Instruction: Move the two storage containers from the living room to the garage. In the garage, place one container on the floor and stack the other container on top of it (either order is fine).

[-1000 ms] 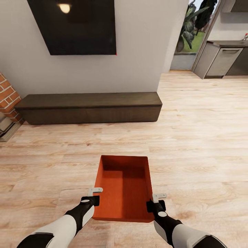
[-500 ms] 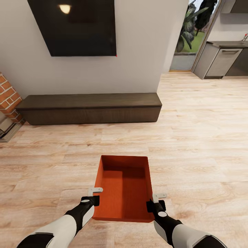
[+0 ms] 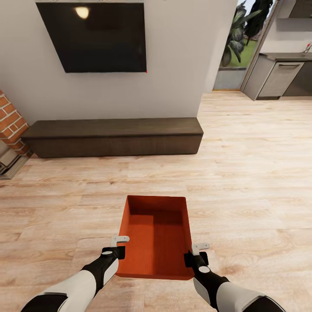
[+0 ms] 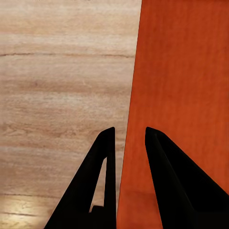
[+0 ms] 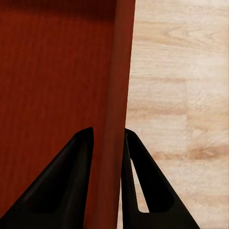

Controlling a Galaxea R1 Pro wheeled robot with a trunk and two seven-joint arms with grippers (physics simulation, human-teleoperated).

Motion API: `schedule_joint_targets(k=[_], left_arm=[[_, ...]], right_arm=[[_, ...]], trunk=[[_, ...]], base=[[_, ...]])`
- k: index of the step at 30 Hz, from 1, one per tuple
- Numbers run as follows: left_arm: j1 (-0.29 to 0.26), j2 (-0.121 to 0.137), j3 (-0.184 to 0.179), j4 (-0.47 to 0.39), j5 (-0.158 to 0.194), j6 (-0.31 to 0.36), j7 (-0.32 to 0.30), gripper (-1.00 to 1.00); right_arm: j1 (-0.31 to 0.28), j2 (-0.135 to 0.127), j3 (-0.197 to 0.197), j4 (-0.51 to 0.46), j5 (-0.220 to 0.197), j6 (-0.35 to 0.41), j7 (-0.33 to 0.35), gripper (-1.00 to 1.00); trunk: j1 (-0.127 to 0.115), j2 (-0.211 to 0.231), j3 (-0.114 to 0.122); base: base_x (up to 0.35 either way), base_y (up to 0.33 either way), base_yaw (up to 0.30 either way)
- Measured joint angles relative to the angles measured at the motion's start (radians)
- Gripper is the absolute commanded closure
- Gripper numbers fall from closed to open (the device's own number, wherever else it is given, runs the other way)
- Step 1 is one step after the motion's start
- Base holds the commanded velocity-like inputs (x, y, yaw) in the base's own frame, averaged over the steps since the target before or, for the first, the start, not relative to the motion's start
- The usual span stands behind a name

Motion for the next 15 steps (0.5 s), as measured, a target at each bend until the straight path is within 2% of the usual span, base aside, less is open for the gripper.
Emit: schedule_joint_targets(k=[8, 15], left_arm=[[0.0, 0.0, 0.001, 0.0, -0.001, 0.0, 0.0, 1.0], [0.0, -0.001, 0.001, -0.001, 0.0, -0.001, 0.001, 1.0]], right_arm=[[0.0, 0.0, 0.001, -0.001, 0.0, 0.001, 0.0, 1.0], [0.0, -0.002, 0.001, -0.004, 0.001, 0.001, 0.0, 1.0]], trunk=[[-0.031, 0.056, 0.036], [-0.031, 0.056, 0.047]], base=[[0.0, 0.0, 0.0], [0.0, 0.0, 0.0]])
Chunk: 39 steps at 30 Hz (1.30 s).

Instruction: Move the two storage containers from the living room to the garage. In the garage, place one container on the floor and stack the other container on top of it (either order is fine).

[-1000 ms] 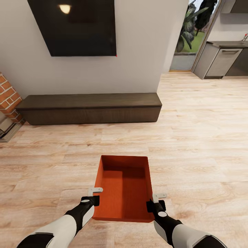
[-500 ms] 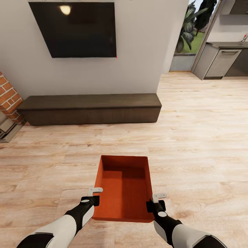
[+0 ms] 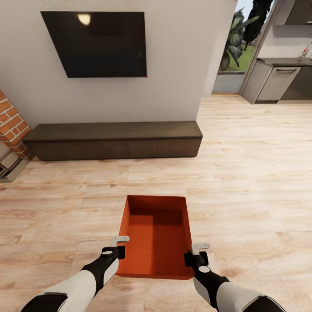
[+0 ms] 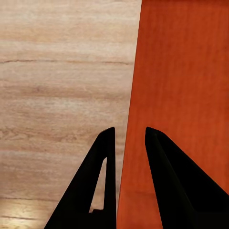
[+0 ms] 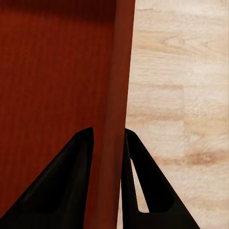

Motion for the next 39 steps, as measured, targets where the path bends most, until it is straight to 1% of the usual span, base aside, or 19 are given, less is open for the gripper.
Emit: schedule_joint_targets(k=[39], left_arm=[[0.0, 0.001, 0.002, 0.0, 0.0, 0.0, -0.002, 1.0]], right_arm=[[0.0, 0.0, -0.005, -0.002, 0.007, 0.002, -0.001, 1.0]], trunk=[[0.0, 0.0, 0.063]], base=[[0.0, 0.0, 0.0]])
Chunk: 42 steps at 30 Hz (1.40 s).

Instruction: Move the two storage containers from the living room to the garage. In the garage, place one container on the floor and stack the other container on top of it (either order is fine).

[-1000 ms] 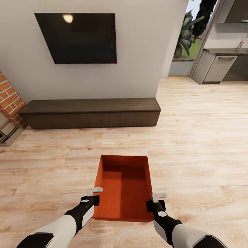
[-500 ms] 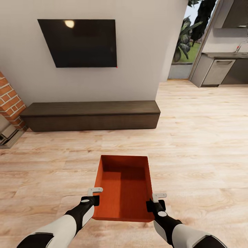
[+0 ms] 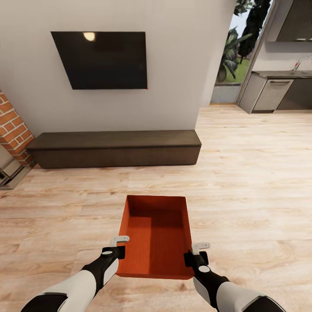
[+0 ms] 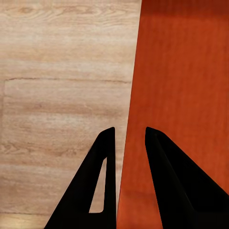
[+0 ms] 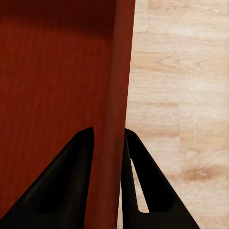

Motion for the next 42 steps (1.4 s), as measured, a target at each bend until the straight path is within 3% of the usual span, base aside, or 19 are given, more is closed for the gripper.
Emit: schedule_joint_targets(k=[42], left_arm=[[0.0, 0.002, 0.003, 0.002, 0.0, -0.001, -0.006, 1.0]], right_arm=[[0.0, 0.0, -0.002, -0.001, 0.004, 0.001, 0.002, 1.0]], trunk=[[0.0, 0.0, 0.068]], base=[[0.0, 0.0, 0.0]])
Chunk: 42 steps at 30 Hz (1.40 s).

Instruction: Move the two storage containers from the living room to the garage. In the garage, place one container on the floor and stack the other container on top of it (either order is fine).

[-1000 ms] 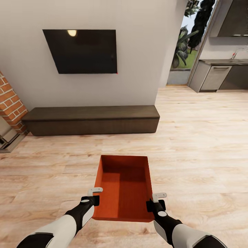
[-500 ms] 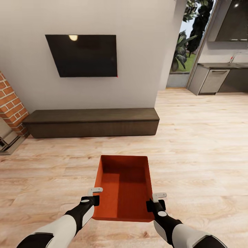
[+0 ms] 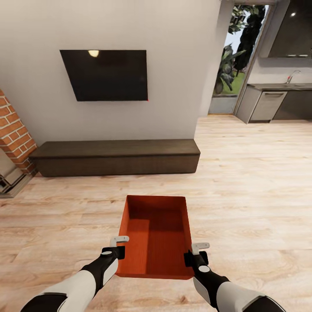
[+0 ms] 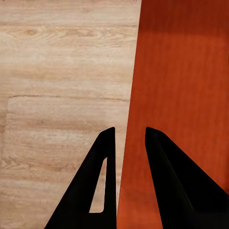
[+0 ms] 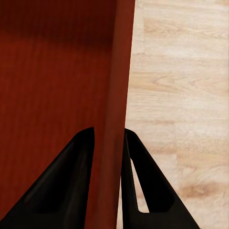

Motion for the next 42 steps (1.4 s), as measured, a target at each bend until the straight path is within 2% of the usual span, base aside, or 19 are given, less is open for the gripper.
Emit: schedule_joint_targets(k=[7, 17, 42], left_arm=[[0.0, 0.0, -0.001, 0.001, 0.001, 0.0, 0.001, 1.0], [0.0, 0.001, -0.031, 0.002, 0.036, 0.001, 0.005, 1.0], [0.0, 0.001, -0.033, 0.002, 0.038, 0.001, 0.006, 1.0]], right_arm=[[0.0, 0.0, 0.001, 0.001, -0.001, 0.0, 0.0, 1.0], [0.0, 0.0, 0.004, 0.001, -0.003, 0.001, 0.0, 1.0], [0.0, 0.0, 0.004, 0.002, -0.004, 0.002, 0.0, 1.0]], trunk=[[0.0, 0.0, 0.011], [0.0, 0.0, 0.027], [0.0, 0.0, 0.067]], base=[[0.0, 0.0, 0.0], [0.0, 0.0, 0.0], [0.0, 0.0, 0.0]])
